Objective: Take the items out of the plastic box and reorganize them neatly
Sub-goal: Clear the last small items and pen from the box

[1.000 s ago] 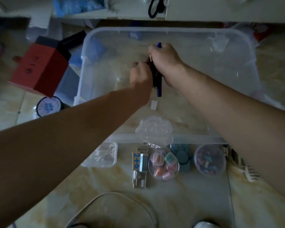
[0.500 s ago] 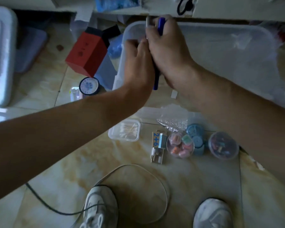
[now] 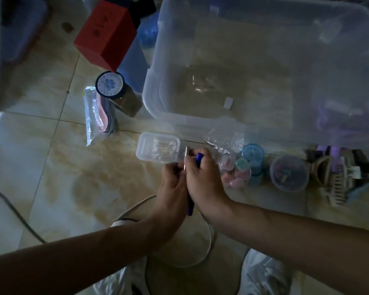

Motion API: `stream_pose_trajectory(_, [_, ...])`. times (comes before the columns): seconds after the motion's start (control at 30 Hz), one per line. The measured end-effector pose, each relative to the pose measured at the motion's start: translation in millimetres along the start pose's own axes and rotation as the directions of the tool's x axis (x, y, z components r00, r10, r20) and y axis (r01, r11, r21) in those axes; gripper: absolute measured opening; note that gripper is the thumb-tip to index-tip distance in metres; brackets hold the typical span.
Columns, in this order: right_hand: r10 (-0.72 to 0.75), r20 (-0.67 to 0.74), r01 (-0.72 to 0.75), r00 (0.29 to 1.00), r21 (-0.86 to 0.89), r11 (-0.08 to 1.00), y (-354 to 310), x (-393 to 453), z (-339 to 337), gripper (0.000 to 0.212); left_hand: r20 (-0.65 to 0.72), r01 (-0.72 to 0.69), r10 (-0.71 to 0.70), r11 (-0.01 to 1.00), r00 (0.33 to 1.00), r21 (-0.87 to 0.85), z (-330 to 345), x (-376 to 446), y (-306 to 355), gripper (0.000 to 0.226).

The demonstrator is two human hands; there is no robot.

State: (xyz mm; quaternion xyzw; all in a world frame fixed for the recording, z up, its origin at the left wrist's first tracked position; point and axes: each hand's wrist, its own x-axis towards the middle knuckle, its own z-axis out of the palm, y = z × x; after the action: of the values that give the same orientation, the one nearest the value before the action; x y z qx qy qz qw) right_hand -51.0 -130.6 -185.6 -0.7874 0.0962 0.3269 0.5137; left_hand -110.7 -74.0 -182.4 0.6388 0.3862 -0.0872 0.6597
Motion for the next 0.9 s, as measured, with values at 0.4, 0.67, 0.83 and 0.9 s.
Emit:
stream_pose_trajectory(0.4, [0.335,-0.139,-0.342,0.932,-0.028,0.939,106,-19,-28,0.016,0.236,0.331,-0.391,0.908,0.889,0.257,49,5,-76,0.041])
stream_pose_trajectory(0.67, [0.427,-0.291,-0.404,0.856,0.140,0.904,130,11,-63,0.010,0.305,0.280,-0.369,0.912,0.878,0.299,80,30,-58,0.011])
stream_pose_trajectory(0.83, [0.452,-0.280,-0.401,0.847,0.223,0.889,141,21,-69,0.020,0.301,0.137,-0.282,0.896,0.911,0.423,79,44,-69,0.004])
stream_pose_trajectory(0.9, [0.446,-0.253,-0.379,0.859,0.273,0.884,145,21,-69,0.032,0.228,0.122,-0.254,0.874,0.940,0.470,80,51,-79,0.023])
